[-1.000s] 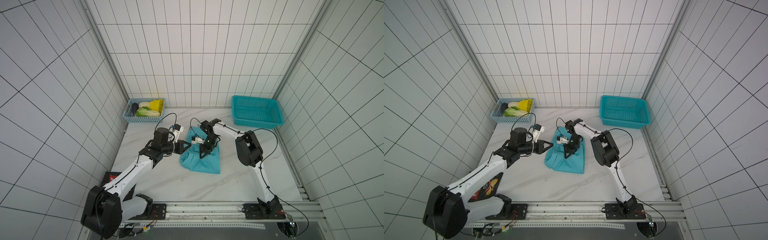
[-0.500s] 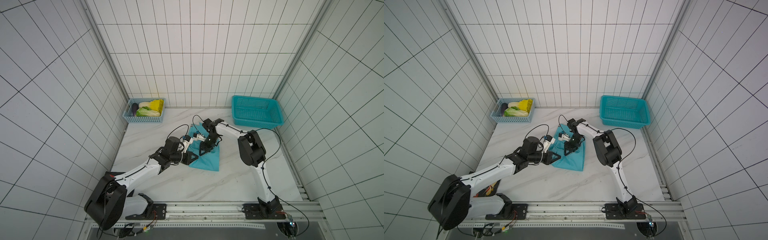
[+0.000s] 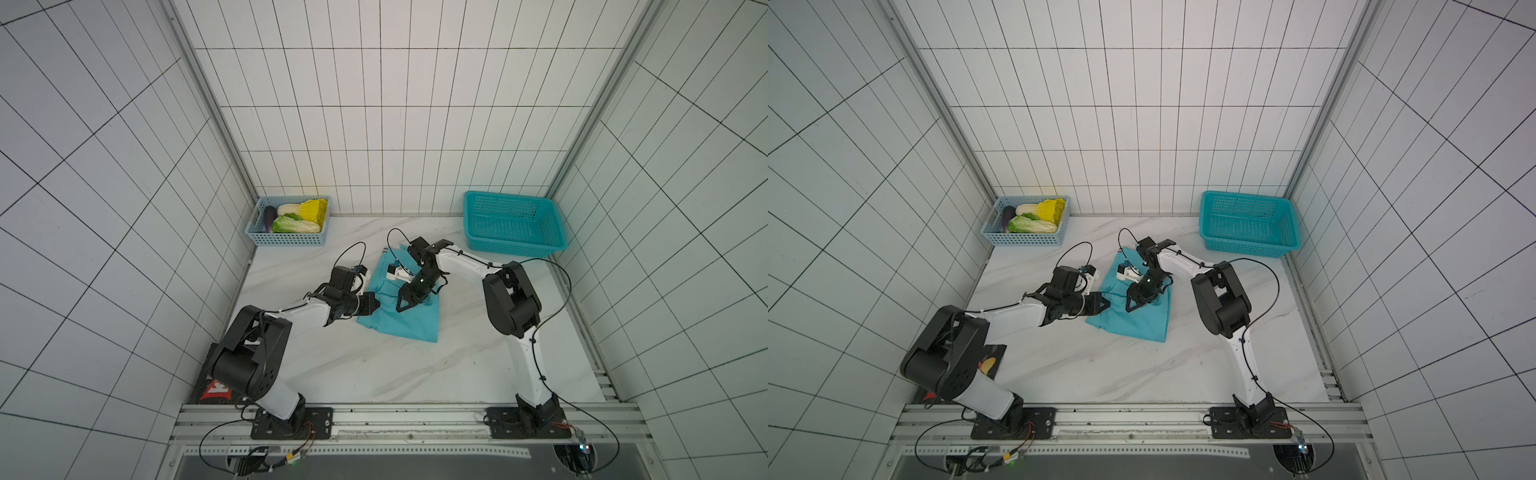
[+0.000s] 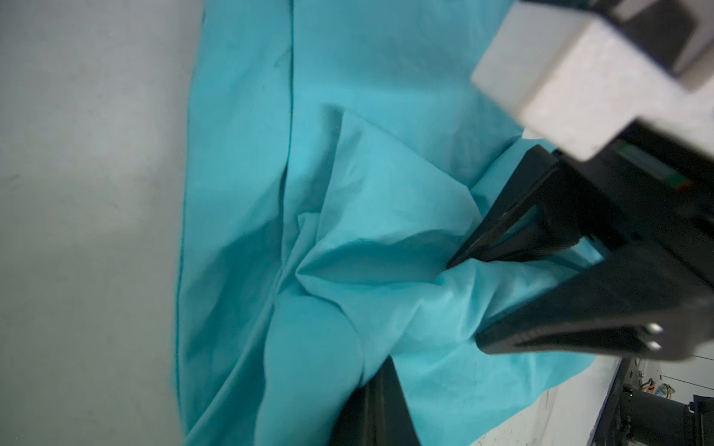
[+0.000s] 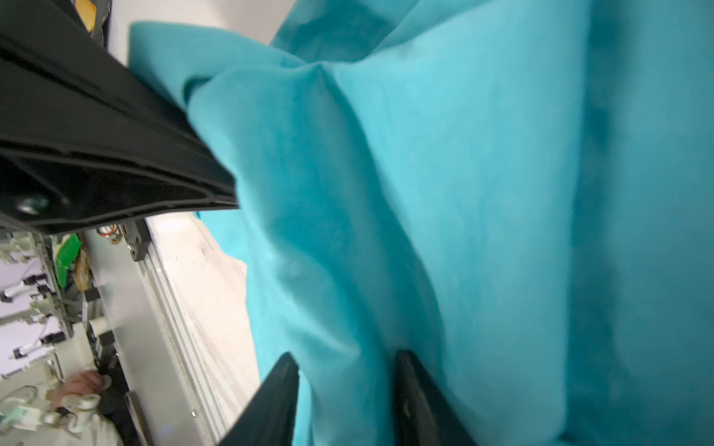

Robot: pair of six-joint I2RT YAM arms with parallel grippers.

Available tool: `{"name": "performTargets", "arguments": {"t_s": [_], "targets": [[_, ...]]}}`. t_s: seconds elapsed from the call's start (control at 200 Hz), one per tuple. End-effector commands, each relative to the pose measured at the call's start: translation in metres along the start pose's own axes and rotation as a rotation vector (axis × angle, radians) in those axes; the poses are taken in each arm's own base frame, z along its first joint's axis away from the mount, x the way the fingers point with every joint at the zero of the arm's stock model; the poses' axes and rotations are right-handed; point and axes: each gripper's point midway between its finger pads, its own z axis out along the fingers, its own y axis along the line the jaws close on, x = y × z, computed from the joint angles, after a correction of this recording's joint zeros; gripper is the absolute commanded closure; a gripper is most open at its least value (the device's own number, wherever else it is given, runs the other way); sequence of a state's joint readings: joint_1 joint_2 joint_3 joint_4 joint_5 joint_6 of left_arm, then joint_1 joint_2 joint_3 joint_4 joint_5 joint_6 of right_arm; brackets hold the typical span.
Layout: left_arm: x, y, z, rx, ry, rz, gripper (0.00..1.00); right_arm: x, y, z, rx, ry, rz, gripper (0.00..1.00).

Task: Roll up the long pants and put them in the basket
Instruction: Roll the long pant at the center of the board.

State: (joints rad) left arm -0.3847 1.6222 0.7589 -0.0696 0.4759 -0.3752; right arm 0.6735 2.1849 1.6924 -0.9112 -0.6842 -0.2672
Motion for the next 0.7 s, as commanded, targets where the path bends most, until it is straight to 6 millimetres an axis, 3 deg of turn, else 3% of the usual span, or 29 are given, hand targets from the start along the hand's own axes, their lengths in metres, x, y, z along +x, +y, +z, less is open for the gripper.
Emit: {"name": "performTargets", "arguments": {"t_s": [0.0, 0.02, 0.05, 0.14, 0.225, 0.265, 0.365, 0.51, 0.56, 0.695], "targets": [[0.005, 0.013, 0.011, -0.029, 0.051, 0.003, 1.00, -0.001, -0.003, -0.025, 0.105, -0.055, -0.012, 0.35], [0.006, 0.014, 0.011, -0.028, 0.053, -0.001, 1.00, 0.000, -0.005, -0.028, 0.132, -0.061, -0.015, 0.19], [0.006, 0.013, 0.010, -0.028, 0.048, -0.001, 1.00, 0.000, -0.006, -0.037, 0.184, -0.078, -0.026, 0.09], [0.005, 0.013, 0.005, -0.034, 0.029, 0.001, 1.00, 0.007, -0.016, -0.070, 0.460, -0.110, -0.082, 0.07], [0.003, 0.009, 0.000, -0.020, 0.022, 0.002, 1.00, 0.006, -0.003, -0.096, 0.752, -0.174, -0.236, 0.06], [0.003, 0.008, 0.000, -0.014, 0.022, 0.003, 1.00, 0.003, 0.018, -0.101, 0.849, -0.233, -0.336, 0.06], [0.003, 0.007, 0.002, 0.000, 0.026, -0.005, 1.00, 0.010, 0.070, -0.075, 0.913, -0.344, -0.567, 0.05], [0.005, 0.009, 0.004, 0.012, 0.038, -0.016, 1.00, 0.038, 0.105, -0.012, 0.956, -0.325, -0.795, 0.04], [0.006, 0.009, 0.004, 0.015, 0.045, -0.015, 1.00, 0.041, 0.109, 0.004, 0.955, -0.311, -0.822, 0.04], [0.007, 0.011, 0.003, 0.017, 0.045, -0.022, 1.00, 0.043, 0.090, 0.034, 1.013, -0.233, -0.822, 0.04]]}}
